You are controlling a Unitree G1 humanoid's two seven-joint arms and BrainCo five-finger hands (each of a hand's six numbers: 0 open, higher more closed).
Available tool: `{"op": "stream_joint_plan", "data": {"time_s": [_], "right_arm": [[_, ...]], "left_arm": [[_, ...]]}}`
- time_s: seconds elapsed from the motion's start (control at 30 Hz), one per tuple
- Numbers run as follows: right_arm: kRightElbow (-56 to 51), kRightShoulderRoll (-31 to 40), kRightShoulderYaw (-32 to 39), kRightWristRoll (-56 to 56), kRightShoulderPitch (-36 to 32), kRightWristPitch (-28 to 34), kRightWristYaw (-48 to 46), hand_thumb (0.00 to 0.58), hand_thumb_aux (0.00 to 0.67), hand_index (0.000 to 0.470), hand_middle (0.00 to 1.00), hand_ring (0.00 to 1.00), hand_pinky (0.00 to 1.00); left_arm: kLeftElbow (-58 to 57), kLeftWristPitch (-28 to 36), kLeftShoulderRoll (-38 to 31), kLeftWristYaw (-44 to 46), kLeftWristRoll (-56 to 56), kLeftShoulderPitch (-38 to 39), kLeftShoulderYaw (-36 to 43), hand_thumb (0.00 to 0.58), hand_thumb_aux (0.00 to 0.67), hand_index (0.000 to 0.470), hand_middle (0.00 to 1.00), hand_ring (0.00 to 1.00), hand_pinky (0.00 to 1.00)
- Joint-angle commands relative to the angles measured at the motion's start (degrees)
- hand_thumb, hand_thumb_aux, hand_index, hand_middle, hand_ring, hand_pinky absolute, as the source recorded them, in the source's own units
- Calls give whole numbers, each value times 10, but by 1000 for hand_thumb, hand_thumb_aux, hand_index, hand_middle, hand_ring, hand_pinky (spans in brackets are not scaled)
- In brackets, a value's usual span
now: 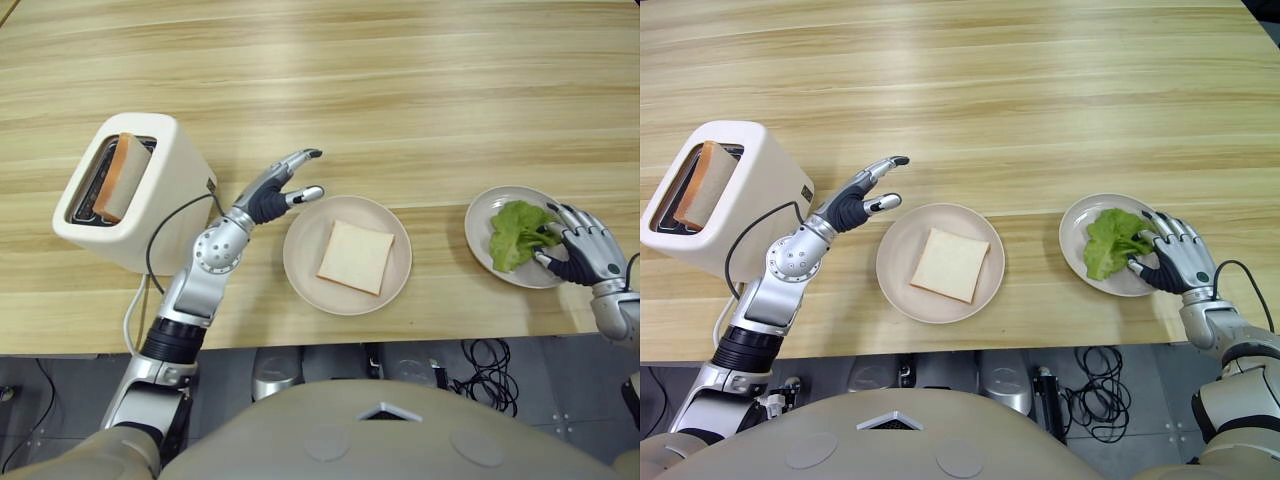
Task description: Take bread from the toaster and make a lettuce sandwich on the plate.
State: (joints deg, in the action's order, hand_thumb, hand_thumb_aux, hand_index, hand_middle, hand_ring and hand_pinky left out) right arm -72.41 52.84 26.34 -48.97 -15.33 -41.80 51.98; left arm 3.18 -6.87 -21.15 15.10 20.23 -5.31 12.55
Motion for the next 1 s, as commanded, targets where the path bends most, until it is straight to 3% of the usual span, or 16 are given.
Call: {"op": "stream_joint_plan", "data": {"time_s": [0.03, 0.13, 0.17, 0.2, 0.23, 0.63, 1.0], "right_arm": [[16, -5, 15, -8, -8, -10, 13, 517, 449, 308, 0, 0, 0], [19, -5, 17, -6, -13, -12, 16, 526, 465, 319, 0, 0, 0], [19, -6, 17, -6, -14, -13, 17, 548, 512, 352, 0, 0, 0], [21, -5, 19, -7, -16, -14, 21, 548, 512, 352, 0, 0, 0], [23, -5, 18, -6, -17, -16, 24, 580, 670, 460, 0, 0, 0], [66, 3, 15, -10, -41, -37, 40, 580, 670, 460, 0, 0, 0], [29, -10, 8, 8, -33, -24, 26, 580, 670, 460, 0, 0, 0]], "left_arm": [[-16, -2, 2, -4, 6, 4, 6, 0, 0, 0, 0, 0, 0], [-23, -5, 5, -6, 7, 3, 12, 0, 0, 0, 0, 0, 0], [-24, -6, 6, -6, 6, 3, 14, 0, 0, 0, 0, 0, 0], [-26, -7, 7, -7, 7, 3, 15, 0, 0, 0, 0, 0, 0], [-27, -8, 7, -8, 8, 3, 16, 0, 0, 0, 0, 0, 0], [-59, -19, 17, -17, 9, -9, 16, 0, 0, 0, 0, 0, 0], [-79, -29, 16, -33, 16, -13, 14, 0, 0, 0, 0, 0, 0]]}}
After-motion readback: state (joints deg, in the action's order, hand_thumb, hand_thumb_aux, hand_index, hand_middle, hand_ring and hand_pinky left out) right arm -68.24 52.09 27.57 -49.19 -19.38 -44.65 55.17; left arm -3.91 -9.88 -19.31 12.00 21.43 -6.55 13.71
